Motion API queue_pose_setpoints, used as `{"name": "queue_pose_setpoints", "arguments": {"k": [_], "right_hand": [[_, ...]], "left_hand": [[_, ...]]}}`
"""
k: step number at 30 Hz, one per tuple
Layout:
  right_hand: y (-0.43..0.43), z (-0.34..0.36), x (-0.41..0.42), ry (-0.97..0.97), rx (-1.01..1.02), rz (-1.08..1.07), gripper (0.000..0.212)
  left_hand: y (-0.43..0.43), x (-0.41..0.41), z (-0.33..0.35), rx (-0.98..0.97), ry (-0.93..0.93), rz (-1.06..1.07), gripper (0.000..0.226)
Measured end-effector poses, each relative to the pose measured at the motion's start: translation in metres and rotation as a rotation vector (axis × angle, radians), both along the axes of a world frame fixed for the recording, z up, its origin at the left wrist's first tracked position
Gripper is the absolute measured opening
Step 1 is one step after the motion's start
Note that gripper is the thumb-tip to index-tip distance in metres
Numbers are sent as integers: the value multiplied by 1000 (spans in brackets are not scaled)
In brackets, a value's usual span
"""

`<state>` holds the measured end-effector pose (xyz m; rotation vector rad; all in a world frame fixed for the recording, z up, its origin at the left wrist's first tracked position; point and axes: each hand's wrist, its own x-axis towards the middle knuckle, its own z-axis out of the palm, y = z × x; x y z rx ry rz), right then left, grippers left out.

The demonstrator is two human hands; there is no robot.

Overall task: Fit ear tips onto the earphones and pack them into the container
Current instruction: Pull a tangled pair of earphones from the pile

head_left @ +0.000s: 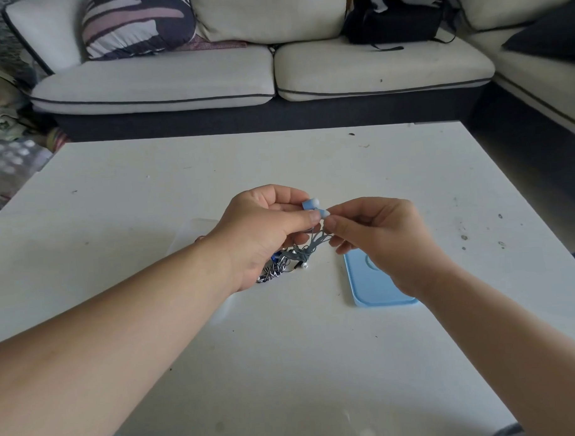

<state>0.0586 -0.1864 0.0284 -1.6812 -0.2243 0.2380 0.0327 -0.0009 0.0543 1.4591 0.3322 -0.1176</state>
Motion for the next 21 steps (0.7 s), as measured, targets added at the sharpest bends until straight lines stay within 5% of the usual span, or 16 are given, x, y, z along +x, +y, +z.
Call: {"name": "queue_pose_setpoints", "arguments": {"k": [8,13,18,21], "right_hand": [[4,-7,-1,-5,-61,-3,11],[12,-13,3,237,-12,168,60],[44,-15,-12,367,162,228,20],[63,-12,-18,399,229,202,17]], "left_hand": [[5,1,-4,44,7,10,28],[15,1,1,37,-27,39,28],[31,-9,9,75,-47,34,29],[51,-16,7,301,-81,54,23]]}}
